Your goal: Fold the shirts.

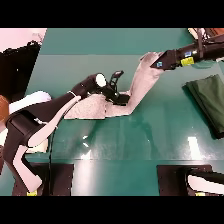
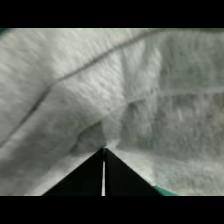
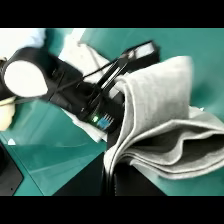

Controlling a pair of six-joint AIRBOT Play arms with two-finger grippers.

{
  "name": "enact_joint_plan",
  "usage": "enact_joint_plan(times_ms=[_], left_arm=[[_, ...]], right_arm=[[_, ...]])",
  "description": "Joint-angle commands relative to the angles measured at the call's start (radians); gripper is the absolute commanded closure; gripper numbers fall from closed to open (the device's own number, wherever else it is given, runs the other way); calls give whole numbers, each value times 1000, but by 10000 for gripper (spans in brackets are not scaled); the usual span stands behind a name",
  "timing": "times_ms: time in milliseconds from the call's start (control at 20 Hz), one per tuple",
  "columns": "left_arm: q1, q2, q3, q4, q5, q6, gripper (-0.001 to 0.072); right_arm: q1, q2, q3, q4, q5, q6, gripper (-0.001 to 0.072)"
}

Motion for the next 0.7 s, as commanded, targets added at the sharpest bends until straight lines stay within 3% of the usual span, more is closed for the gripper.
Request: enact_joint_plan(times_ms=[0,200,550,600,650], left_arm=[[79,69,40,84,-64,3,686],[267,262,47,209,-101,18,686],[580,512,47,311,-167,56,685],[605,524,47,311,-175,56,685],[626,528,47,311,-188,56,685]], right_arm=[[76,-5,18,27,-45,3,700],[201,-68,18,138,-166,-53,700],[537,-318,18,206,-554,-187,677],[568,-353,18,205,-580,-214,559],[593,-386,18,205,-597,-253,391]])
